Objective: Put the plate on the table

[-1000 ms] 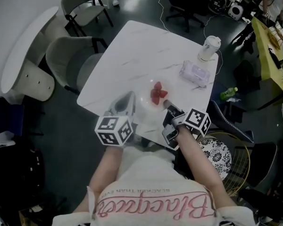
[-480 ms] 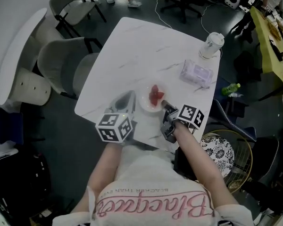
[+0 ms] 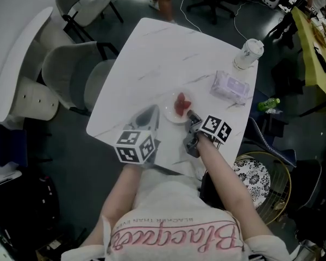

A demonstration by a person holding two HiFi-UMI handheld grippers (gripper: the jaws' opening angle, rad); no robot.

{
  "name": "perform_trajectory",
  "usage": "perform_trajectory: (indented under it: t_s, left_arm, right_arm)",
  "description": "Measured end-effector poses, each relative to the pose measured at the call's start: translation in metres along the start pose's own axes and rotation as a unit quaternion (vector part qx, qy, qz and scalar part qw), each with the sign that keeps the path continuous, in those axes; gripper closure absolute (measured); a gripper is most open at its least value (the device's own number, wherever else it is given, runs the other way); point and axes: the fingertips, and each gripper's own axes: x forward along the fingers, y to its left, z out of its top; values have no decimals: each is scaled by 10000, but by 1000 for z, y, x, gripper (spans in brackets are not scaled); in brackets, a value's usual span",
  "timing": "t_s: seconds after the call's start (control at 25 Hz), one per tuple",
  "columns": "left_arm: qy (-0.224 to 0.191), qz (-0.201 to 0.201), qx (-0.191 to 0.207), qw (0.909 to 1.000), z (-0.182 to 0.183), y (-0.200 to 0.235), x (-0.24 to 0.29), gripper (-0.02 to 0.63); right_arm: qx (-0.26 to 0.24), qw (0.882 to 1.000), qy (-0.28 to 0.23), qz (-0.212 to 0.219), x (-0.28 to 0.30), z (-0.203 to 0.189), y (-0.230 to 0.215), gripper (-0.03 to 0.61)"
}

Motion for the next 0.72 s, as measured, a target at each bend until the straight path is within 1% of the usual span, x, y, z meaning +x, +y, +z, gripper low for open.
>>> perform_trajectory:
  t_s: [0.08,0.16,0.32,0.4,0.6,0.72]
  left_arm:
    - [34,10,3,10000,-1,2,1,612]
    - [69,16,14,10000,-3,4,1,611]
    - [132,8,42,9999,-7,8,1,612]
    - [162,4,40,9999,-10,10,0,612]
    - [207,-43,45,9998,-14,9,-3,611]
    - [218,-108,74,9997,-16,4,-5,612]
  right_arm:
    - [-233,9994,6,-271,2,0,-7,564]
    - [-448,9977,27,-509,3,0,-12,541]
    - [-940,9926,19,-769,2,1,-14,515]
    - [-1103,9904,-1,-837,0,2,-14,479]
    - [-1202,9883,-22,-943,-10,2,-15,394]
    - [-1151,9892,-47,-911,-18,1,-17,387]
